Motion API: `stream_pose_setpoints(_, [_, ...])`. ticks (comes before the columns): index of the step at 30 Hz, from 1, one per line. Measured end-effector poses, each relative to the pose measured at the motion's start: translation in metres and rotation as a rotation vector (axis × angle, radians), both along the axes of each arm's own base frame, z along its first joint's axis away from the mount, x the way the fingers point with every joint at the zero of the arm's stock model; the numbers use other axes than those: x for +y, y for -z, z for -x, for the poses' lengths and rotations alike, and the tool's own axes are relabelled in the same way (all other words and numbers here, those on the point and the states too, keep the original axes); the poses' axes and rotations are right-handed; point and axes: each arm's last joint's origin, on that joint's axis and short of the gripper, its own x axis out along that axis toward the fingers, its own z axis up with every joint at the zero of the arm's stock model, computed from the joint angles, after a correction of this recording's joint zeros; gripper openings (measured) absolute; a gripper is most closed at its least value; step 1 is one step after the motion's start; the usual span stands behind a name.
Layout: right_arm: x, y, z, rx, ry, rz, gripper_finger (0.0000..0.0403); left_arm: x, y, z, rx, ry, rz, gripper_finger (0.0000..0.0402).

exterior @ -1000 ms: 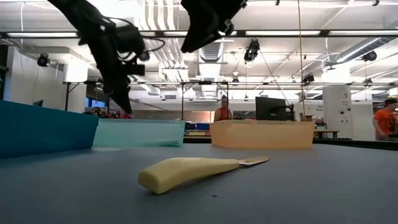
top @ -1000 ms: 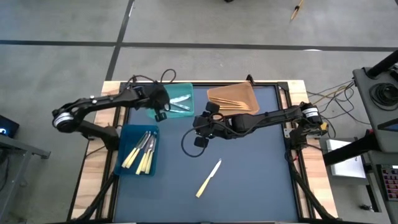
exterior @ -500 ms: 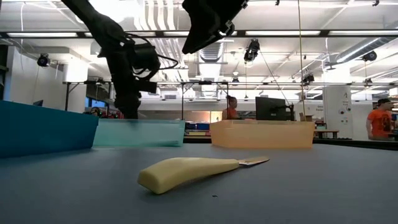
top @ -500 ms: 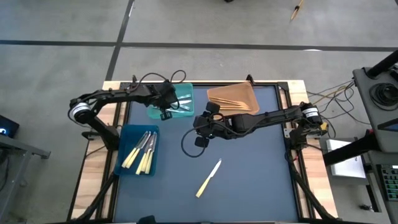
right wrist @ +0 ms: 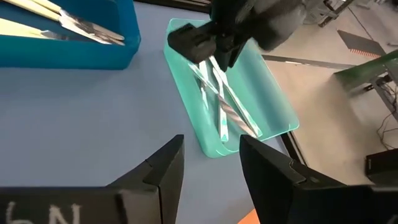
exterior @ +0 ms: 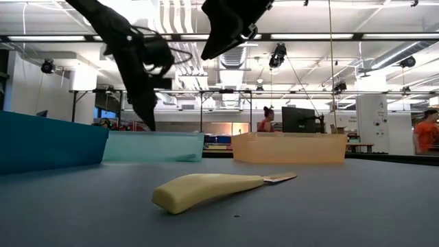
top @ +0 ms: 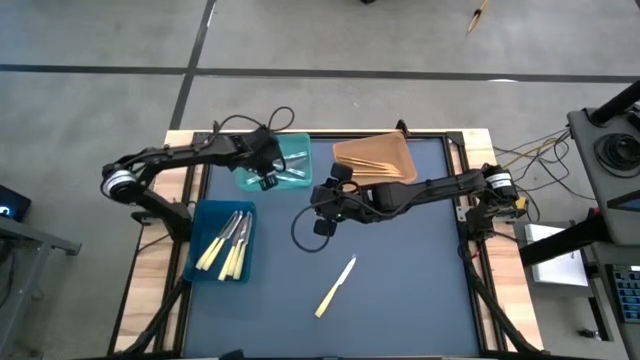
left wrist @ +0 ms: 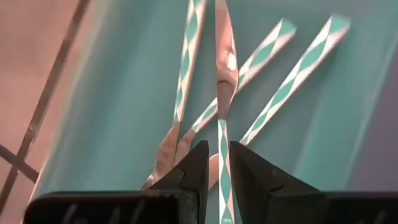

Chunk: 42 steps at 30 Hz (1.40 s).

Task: Sort silverware by color (type)
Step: Put the white knife into the light blue bin, then put the light yellow knife into the blue bin

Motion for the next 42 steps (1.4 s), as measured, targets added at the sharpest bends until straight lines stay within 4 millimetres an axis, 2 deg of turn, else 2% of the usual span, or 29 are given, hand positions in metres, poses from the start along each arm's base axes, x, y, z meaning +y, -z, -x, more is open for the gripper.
stream_pose_setpoints(7, [-0.013, -0.002, -0.003, -0.015, 0.006, 0.027, 0.0149, -0.019, -0.038, 0.008, -0.184, -0.068, -0.035, 0.0047])
stream_pose_setpoints(11, [-0.017, -0.005, -0.005, -0.035, -0.005, 0.047, 0.0145, -0.044, -0.06, 0.011, -0.308, -0.054, -0.038, 0.0047])
stream_pose_setpoints(16, [-0.017, -0.007, -0.007, -0.046, -0.03, 0.075, 0.0134, -0.084, -0.078, 0.013, -0.458, 0.024, -0.009, 0.0048])
stream_pose_setpoints(22, [-0.016, -0.007, -0.008, -0.045, -0.082, 0.052, 0.0125, -0.13, -0.078, 0.017, -0.633, 0.18, 0.034, 0.0048])
stream_pose_setpoints(27, [-0.015, -0.007, -0.008, -0.036, -0.113, 0.055, 0.0127, -0.154, -0.075, 0.025, -0.715, 0.273, 0.076, 0.0048])
stream_pose_setpoints(35, [-0.017, -0.007, -0.008, -0.038, -0.113, 0.062, 0.0123, -0.175, -0.069, 0.038, -0.75, 0.367, 0.117, 0.0048])
stream_pose_setpoints(42, [-0.02, -0.007, -0.01, -0.06, -0.154, 0.021, 0.0124, -0.18, -0.056, 0.043, -0.749, 0.396, 0.129, 0.0048])
